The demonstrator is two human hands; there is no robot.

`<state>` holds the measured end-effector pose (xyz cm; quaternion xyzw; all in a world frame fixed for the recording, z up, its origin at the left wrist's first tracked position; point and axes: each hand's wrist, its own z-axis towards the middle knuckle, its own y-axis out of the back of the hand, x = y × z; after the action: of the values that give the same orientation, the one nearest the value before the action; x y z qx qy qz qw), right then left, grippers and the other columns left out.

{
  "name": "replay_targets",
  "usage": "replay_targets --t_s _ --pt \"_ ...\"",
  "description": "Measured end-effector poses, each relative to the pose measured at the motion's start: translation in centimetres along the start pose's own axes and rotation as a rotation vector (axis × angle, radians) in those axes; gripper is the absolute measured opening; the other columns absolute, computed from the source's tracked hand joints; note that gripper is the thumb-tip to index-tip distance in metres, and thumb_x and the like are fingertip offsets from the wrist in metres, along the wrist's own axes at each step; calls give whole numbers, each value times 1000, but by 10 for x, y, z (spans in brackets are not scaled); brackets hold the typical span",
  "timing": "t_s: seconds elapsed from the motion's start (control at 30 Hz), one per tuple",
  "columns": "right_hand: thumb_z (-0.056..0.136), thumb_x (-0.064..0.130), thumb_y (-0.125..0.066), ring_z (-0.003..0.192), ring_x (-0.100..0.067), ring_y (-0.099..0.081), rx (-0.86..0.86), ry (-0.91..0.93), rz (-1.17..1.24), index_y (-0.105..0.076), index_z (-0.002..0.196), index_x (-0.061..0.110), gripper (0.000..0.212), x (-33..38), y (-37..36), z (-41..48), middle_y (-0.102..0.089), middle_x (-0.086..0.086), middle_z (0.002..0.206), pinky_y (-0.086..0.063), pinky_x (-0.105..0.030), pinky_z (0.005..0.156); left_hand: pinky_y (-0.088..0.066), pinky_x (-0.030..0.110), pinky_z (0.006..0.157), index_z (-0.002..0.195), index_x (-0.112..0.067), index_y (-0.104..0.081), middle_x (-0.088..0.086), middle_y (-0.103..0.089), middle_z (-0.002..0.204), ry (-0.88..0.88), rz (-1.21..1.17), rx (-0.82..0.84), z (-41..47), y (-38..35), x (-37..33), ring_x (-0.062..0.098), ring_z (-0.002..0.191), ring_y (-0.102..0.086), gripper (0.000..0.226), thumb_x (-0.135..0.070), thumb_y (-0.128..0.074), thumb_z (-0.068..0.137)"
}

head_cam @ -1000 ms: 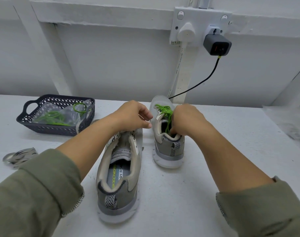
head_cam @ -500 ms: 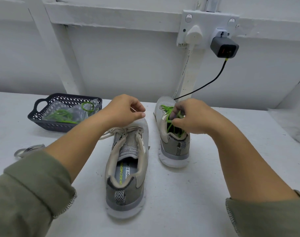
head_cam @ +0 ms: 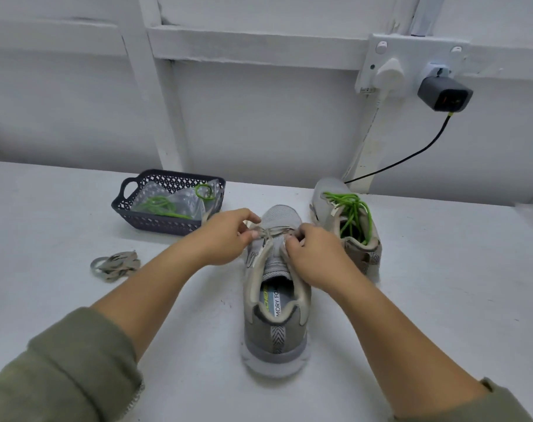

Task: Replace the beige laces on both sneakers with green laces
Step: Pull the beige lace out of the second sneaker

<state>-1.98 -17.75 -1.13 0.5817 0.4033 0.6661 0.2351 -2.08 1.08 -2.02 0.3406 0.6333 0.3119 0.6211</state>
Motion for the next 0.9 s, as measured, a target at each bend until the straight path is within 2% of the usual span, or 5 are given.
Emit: replay_targets --t_s 0.3,0.43,0.57,0.73,0.9 --pt "96 25 -55 56 -13 -48 18 -226 666 -60 81 20 16 -16 -19 4 -56 1 64 -41 -28 56 -33 8 59 103 -27 -71 -12 -59 76 -106 43 -89 14 -8 7 0 68 -52 16 -34 -63 92" --pt "98 21 -52 44 -8 -41 70 -272 849 -56 85 18 14 -15 -20 5 -50 2 60 -35 -20 44 -38 20 66 91 -27 -70 -15 -53 80 -124 50 -72 21 -8 12 8 77 -52 7 -31 -65 90" --pt "92 33 -58 57 -13 -49 0 -172 508 -57 96 30 5 -14 -18 20 -55 0 66 -42 -26 58 -35 23 76 94 -21 -69 -12 -50 87 -125 50 -56 27 -10 14 11 87 -50 12 -26 -58 94" --pt "93 22 -56 77 -15 -55 0 -58 48 -69 106 23 18 12 -8 39 -59 4 85 -44 -25 69 -42 28 74 89 -19 -64 -5 -59 88 -107 62 -30 28 -10 17 15 85 -56 14 -27 -55 95" --pt "88 15 -60 101 -23 -62 13 -80 -132 -72 99 12 16 23 -5 48 -70 -7 102 -45 -25 77 -37 21 62 80 -26 -59 -11 -61 80 -111 29 26 30 -9 21 5 71 -53 14 -27 -56 93"
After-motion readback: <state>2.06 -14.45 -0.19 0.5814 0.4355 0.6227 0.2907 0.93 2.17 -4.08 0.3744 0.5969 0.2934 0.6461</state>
